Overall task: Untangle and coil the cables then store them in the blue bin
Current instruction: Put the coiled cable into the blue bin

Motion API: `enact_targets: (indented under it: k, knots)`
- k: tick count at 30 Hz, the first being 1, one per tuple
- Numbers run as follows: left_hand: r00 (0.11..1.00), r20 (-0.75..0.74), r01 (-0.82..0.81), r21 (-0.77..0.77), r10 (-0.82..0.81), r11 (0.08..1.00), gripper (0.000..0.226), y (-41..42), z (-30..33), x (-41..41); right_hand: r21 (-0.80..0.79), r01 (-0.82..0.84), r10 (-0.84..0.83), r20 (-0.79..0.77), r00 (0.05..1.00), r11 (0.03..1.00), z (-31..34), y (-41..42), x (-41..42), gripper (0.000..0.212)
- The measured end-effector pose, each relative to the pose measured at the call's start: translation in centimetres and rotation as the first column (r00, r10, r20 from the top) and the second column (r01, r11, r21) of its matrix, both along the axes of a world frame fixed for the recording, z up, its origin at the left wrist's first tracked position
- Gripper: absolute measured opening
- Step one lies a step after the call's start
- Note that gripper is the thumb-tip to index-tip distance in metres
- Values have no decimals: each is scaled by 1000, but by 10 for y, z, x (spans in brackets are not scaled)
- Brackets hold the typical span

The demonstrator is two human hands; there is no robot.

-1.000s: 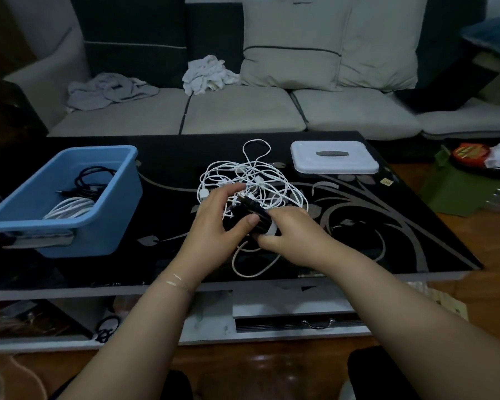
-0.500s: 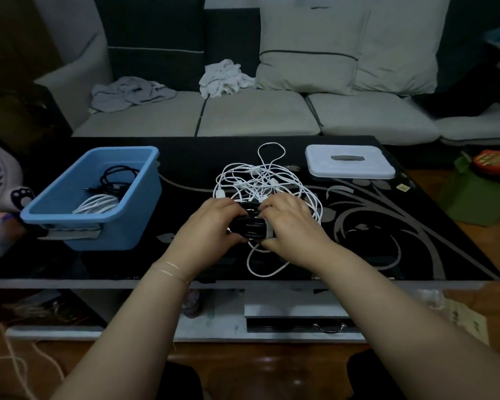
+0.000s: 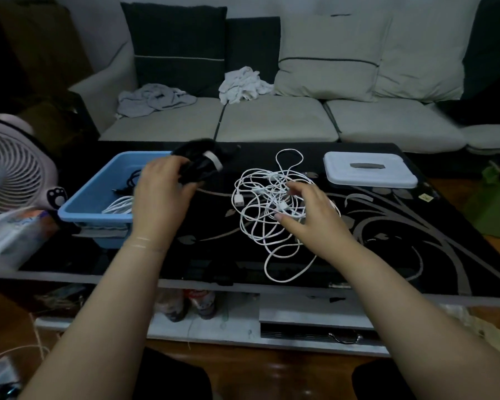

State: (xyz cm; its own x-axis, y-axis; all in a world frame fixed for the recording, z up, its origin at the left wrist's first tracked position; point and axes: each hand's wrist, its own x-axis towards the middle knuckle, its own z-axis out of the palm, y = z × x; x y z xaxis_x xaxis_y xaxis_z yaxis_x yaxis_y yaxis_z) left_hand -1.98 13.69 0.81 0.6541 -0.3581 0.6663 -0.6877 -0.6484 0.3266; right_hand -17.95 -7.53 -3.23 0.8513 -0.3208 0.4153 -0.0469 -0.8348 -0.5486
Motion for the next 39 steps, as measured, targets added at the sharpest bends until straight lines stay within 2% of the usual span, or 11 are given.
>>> enact_targets:
  k: [6, 12, 15, 19, 25, 27, 30, 32, 33, 36, 39]
  knots:
    - [957, 64, -287, 74, 283, 955, 33, 33, 16, 54, -3, -6, 6, -50, 999, 1000, -7, 4, 9, 52]
    - [899, -96, -367, 370, 428, 854, 24, 38, -3, 90, 18, -2, 5, -145, 989, 1000, -13, 2, 14, 46]
    - [888, -230, -246, 493, 397, 835, 27, 33, -5, 98, 20, 6, -2, -174, 985, 1000, -13, 3, 17, 44]
    - [861, -331, -158, 546, 385, 823, 27, 29, -1, 99, 19, 1, 3, -198, 980, 1000, -13, 5, 20, 42]
    - [780, -601, 37, 322, 175, 946, 40, 31, 2, 97, -13, -8, 5, -266, 964, 1000, -15, 4, 20, 39]
    - [797, -585, 8, 257, 150, 966, 35, 27, 3, 90, -7, -10, 8, -307, 952, 1000, -17, 2, 19, 38]
    - [904, -397, -79, 202, 155, 976, 31, 8, 3, 63, 10, 3, 1, -365, 931, 1000, -21, -4, 18, 32]
    - [947, -315, -18, 152, 66, 988, 29, -13, 6, 37, 10, 21, -16, -383, 924, 1000, -23, -8, 19, 28]
    - [945, -327, 38, 140, 10, 989, 28, -26, 5, 24, 13, 36, -28, -387, 922, 999, -24, -11, 19, 29]
    - [824, -554, 247, 164, -118, 955, 27, -62, -3, -15, 32, 100, -77, -420, 904, 994, -28, -19, 20, 38]
    - [687, -716, 486, 322, -128, 812, 42, -91, -27, -48, 14, 217, -187, -459, 869, 976, -32, -31, 20, 37]
